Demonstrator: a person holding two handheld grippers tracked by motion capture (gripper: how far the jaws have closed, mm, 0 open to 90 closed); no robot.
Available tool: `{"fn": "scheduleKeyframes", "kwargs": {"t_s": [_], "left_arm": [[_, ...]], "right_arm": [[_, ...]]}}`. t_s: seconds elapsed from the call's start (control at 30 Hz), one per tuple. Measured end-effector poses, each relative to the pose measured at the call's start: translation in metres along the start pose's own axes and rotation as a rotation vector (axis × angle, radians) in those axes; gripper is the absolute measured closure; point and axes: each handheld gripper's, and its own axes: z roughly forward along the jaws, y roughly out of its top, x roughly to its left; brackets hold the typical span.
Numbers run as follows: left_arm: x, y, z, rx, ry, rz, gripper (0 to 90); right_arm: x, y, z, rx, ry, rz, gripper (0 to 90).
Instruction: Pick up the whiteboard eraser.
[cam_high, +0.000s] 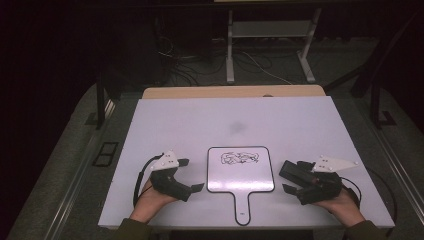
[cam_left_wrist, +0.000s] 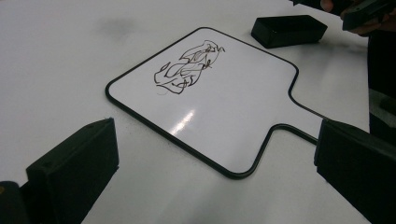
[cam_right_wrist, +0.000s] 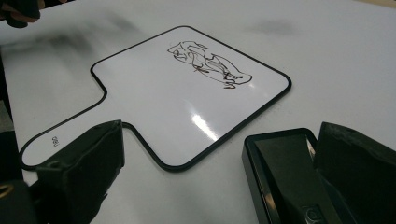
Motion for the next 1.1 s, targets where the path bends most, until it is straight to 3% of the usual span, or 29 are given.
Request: {"fn": "scheduleKeyframes", "kwargs": {"t_s": [0.5, 0.73, 1.1], "left_arm": [[0.000, -0.001, 0.003, 0.007, -0.007, -0.015, 0.0], [-0.001, -0.003, 0.002, 0.019, 0.003, 0.005, 0.0], [-0.001, -0.002, 0.004, 0.011, -0.011, 0.001, 0.0]], "right_arm": [[-0.002, 0.002, -0.003, -0.001, 0.008, -0.012, 0.7], [-0.004, 0.006, -0.007, -0.002, 0.021, -0.007, 0.6], [-0.010, 0.013, -0.011, 0.023, 0.000, -0.011, 0.7]]}}
